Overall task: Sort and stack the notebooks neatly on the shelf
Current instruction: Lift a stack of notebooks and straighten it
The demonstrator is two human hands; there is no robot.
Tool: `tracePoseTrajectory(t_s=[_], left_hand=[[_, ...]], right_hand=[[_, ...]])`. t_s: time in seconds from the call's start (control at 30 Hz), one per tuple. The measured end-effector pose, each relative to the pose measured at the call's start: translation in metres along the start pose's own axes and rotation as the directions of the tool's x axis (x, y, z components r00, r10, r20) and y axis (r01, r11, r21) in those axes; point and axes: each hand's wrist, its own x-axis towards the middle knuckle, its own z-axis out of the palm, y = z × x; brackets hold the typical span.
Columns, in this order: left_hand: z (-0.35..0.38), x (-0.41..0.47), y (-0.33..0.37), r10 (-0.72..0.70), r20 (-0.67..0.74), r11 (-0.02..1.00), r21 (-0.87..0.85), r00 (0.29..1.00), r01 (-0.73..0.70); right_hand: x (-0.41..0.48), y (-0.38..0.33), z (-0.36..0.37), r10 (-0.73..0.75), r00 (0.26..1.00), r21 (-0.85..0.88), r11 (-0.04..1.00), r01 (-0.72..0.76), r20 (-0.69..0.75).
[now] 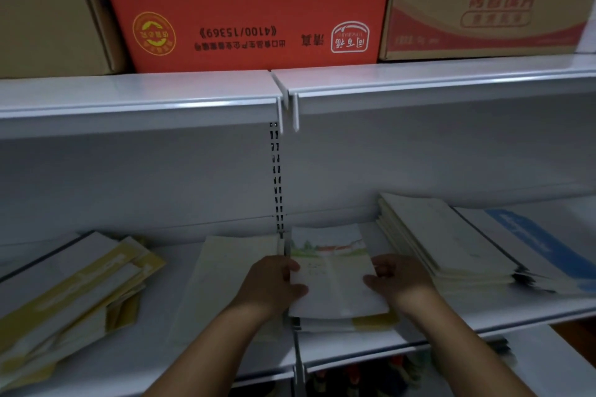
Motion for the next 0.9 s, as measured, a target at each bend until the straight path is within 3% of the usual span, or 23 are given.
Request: tracePoseTrajectory(t_s=[0.23,0.47,0.77,0.9], left_hand=[[0.007,0.000,0.005,0.010,0.052,0.999,0.051,0.999,-0.013],[0.010,0.001,0.010,0.004,0.102,0.960,0.278,0.995,-0.033],[0.008,-0.001,0.014,-0.072,0.282,0.963,0.268,0.957,-0.006],[0.004,-0.004,0.016,-0.073,0.393,0.949,0.311,0.917,-0.057]], right_hand=[[0.003,0.008,-0.003,0.031,0.999,-0.068,0.997,-0.031,0.007],[0.001,0.012,-0.001,0.034,0.990,-0.453,0.891,0.031,0.136],[0.001,0.014,-0.006,0.026,0.955,-0.491,0.862,0.128,0.295],[-0.006,0.006,-0.015,0.089,0.885,-0.548,0.812,0.201,0.456]])
